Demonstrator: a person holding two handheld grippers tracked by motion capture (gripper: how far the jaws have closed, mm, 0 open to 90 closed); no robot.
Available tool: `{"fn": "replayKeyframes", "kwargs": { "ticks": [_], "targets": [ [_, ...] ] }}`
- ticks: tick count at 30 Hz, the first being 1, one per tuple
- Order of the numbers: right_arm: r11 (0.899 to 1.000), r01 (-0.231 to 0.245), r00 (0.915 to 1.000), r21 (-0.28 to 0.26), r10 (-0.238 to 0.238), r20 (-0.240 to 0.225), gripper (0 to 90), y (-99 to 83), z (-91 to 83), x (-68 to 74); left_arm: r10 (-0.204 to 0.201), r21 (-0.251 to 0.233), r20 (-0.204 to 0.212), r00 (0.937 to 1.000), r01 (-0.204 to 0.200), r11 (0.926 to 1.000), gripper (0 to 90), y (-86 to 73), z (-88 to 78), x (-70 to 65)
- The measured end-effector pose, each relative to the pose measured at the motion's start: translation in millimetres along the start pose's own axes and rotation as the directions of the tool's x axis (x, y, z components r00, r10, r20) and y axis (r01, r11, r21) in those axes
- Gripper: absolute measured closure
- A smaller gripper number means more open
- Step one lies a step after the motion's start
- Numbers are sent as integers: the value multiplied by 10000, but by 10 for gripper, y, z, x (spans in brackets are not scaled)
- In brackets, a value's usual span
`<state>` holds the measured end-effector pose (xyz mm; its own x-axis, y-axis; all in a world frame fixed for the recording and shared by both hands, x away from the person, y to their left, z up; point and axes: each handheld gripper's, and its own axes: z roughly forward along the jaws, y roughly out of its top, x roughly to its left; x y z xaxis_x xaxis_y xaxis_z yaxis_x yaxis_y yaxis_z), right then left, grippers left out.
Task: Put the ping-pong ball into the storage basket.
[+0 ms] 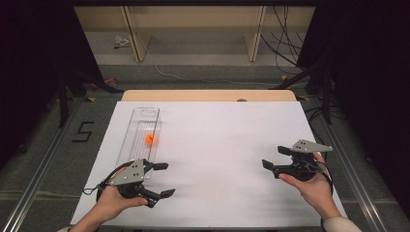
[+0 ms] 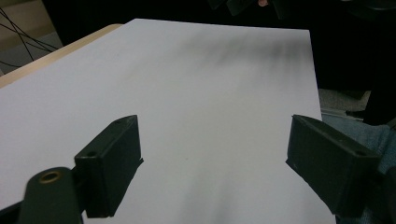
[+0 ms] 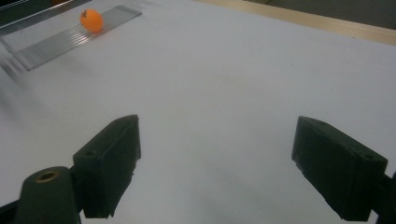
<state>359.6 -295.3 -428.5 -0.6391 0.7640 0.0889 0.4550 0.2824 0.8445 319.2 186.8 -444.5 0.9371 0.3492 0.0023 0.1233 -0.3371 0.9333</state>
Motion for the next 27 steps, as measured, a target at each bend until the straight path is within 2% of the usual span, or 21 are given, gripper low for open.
{"fn": "replayKeyframes", "kwargs": {
  "ticks": [27],
  "targets": [
    [9999,-145,9999,-22,145,12,165,-103,-120,1,5,-8,-23,10000,-5,10000,173,1,-1,3]
  ]
}}
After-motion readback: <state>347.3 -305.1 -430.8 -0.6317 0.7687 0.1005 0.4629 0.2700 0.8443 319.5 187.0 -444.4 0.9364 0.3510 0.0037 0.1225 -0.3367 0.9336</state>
